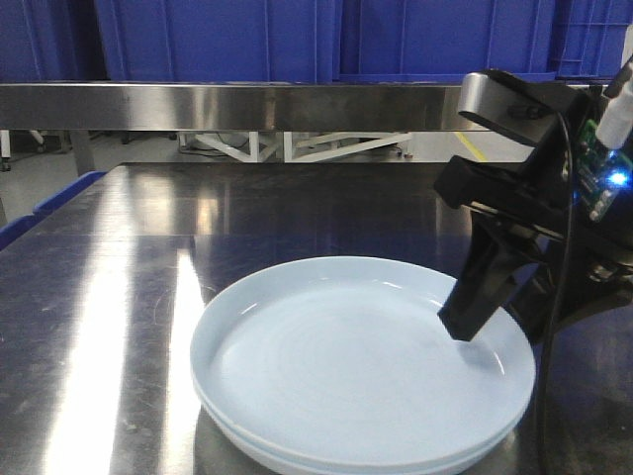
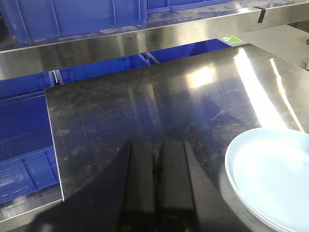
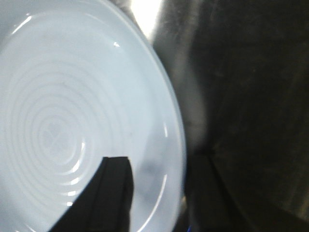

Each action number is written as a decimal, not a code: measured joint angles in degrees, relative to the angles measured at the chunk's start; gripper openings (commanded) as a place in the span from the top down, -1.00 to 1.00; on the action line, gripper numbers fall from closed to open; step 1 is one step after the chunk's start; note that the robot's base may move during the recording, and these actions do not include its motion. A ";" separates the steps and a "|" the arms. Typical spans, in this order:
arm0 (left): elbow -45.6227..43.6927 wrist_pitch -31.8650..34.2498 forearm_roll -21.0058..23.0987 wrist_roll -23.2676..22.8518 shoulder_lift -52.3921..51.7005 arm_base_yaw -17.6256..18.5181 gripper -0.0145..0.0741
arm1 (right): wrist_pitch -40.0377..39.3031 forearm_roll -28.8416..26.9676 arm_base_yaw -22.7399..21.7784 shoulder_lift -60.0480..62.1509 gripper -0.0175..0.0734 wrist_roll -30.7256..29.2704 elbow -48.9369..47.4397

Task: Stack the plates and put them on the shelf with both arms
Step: 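Reposition the right gripper onto the rim of the stacked plates and grasp, then lift the plate stack up off the table with the right gripper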

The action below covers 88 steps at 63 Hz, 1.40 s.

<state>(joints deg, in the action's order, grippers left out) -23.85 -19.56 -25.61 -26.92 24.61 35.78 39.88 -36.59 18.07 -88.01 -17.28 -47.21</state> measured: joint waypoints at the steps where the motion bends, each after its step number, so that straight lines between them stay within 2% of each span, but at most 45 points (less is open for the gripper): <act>1: 0.00 0.00 0.00 0.00 0.00 0.00 0.48 | -0.11 0.00 0.00 -0.04 0.25 0.00 0.00; 6: 0.00 0.00 0.00 0.00 0.00 0.00 0.48 | -0.11 0.35 0.00 -0.19 0.54 0.00 0.00; 10: 0.00 0.00 0.00 0.00 0.00 0.00 0.48 | -0.11 0.47 0.00 -0.19 0.47 0.14 0.00; 36: 0.00 0.00 0.00 0.00 0.00 0.00 0.48 | -0.36 1.17 0.00 3.33 0.49 0.14 0.00; 70: 0.00 0.13 0.00 0.00 0.00 0.00 0.48 | -6.75 1.28 0.00 30.16 0.49 -0.09 -2.72; 88: 0.00 0.23 0.00 0.00 0.00 0.00 0.48 | -4.98 1.28 0.00 39.85 0.49 -0.65 -2.72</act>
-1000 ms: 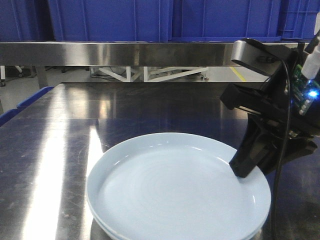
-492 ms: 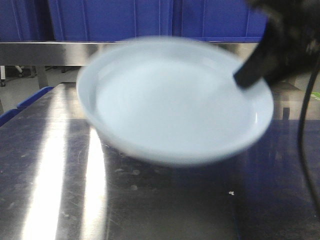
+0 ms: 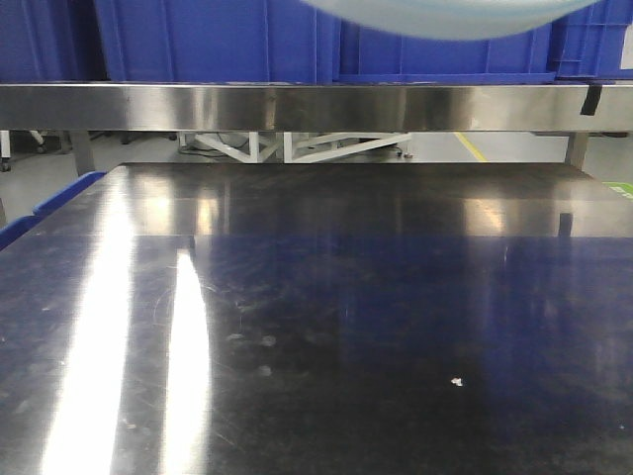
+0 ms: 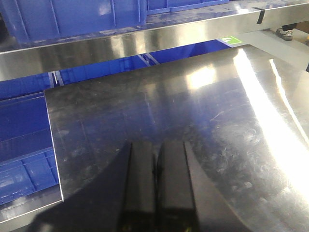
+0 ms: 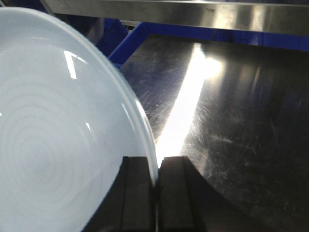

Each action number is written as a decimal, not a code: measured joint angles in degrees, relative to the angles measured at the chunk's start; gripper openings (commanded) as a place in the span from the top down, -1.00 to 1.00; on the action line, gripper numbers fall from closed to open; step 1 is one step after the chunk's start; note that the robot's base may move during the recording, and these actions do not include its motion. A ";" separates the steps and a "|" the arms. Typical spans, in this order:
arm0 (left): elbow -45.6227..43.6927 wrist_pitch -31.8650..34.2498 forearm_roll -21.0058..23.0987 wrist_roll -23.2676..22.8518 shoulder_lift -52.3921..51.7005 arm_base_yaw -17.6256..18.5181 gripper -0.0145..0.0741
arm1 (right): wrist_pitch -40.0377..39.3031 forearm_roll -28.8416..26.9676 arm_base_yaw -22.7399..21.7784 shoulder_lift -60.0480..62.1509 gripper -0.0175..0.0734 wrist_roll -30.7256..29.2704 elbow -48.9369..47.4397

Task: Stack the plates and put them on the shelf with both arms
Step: 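Lift the plate stack up off the table with the right gripper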

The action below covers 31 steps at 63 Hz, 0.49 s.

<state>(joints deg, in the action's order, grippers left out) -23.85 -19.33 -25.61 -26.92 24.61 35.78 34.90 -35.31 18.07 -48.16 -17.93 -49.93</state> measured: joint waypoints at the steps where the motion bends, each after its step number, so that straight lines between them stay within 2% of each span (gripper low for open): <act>1: 0.00 0.00 0.00 0.00 0.00 0.00 0.48 | 0.17 0.00 0.00 0.30 0.49 0.00 0.00; 31: 0.00 0.00 0.00 0.00 0.00 0.00 0.48 | 2.21 0.19 0.00 2.45 0.49 -0.14 0.00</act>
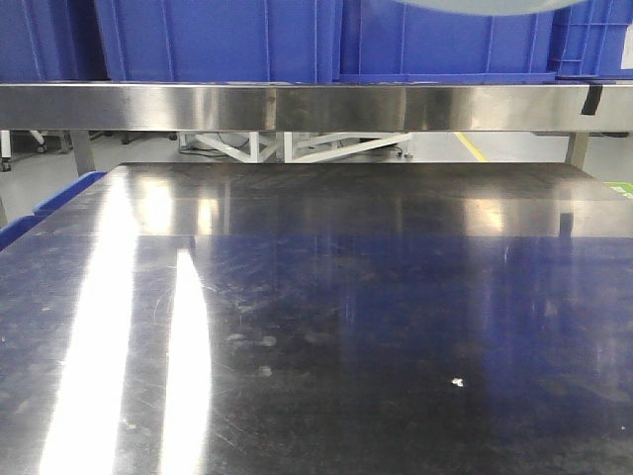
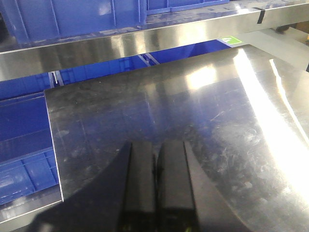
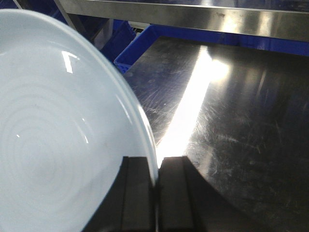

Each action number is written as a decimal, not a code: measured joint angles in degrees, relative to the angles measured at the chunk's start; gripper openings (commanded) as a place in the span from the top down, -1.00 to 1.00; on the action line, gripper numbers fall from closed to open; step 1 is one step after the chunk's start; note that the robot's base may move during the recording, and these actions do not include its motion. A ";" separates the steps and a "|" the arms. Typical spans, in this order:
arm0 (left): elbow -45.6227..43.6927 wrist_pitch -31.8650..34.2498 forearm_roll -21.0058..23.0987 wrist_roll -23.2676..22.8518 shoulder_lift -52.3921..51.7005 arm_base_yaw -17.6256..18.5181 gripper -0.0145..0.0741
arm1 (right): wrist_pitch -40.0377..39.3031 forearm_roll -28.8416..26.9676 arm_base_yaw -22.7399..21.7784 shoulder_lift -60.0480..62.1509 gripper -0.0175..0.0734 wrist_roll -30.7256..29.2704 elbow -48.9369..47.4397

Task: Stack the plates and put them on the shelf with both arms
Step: 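Lift the plate stack up off the table with the right gripper, then drive the base away from the table holding the stack in the right gripper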

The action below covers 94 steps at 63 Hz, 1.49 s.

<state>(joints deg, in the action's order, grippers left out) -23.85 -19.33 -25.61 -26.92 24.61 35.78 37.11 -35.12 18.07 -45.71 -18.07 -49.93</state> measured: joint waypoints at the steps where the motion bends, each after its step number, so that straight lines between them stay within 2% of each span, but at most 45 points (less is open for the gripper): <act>1: 0.00 0.00 0.00 0.00 0.00 0.00 0.48 | 0.00 0.00 0.00 0.00 0.49 0.00 0.00; 94: 0.00 0.10 0.00 0.00 0.00 0.00 0.48 | 0.31 0.13 0.00 0.00 0.49 -0.04 0.00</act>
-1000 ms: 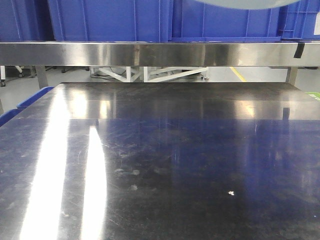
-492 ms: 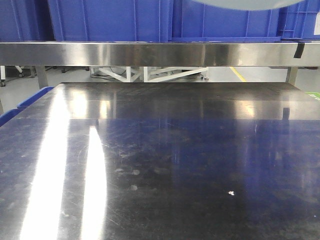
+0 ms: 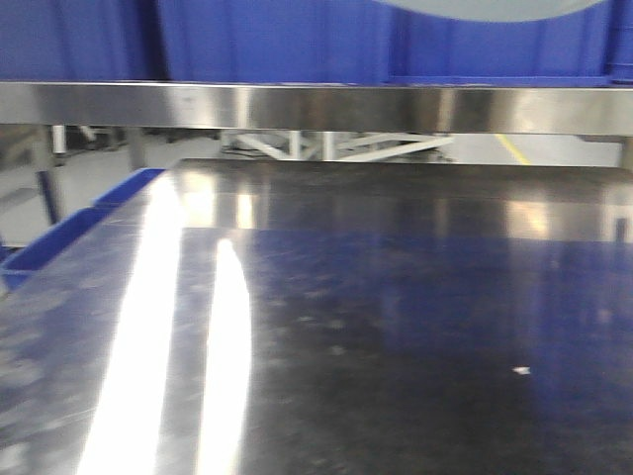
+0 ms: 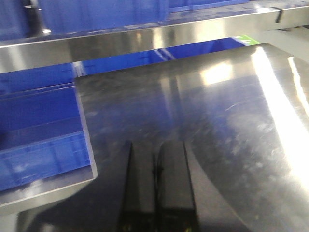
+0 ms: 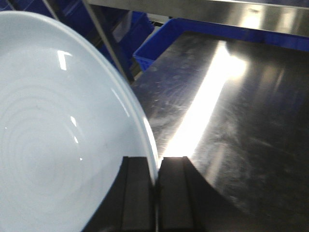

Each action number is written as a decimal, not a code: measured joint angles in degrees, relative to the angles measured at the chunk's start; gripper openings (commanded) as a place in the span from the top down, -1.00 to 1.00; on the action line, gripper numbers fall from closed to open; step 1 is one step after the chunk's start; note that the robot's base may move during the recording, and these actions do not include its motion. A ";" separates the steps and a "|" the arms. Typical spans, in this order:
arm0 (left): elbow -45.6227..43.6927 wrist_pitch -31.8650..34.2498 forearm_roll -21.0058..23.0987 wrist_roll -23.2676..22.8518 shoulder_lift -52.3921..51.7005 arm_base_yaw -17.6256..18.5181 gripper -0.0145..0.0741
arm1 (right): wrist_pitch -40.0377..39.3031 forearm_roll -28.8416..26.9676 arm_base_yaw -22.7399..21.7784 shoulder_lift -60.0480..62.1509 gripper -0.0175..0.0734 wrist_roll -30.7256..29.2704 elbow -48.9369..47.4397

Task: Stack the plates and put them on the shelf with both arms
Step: 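Drive the base away from the table holding the stack in the right gripper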

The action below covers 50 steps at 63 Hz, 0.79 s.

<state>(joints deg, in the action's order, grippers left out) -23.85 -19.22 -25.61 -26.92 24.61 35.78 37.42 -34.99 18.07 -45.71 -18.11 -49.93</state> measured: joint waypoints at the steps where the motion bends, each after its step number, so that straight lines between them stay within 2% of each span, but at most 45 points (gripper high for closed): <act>1: 0.00 0.00 0.00 0.00 0.00 0.00 0.48 | 0.00 0.00 0.00 0.00 0.49 0.00 0.00; 50: 0.00 0.00 0.00 0.00 0.00 0.00 0.48 | 0.00 0.00 0.00 0.09 0.49 0.00 0.00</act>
<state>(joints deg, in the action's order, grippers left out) -23.85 -19.22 -25.61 -26.92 24.61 35.78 37.42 -34.99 18.07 -45.61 -18.11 -49.93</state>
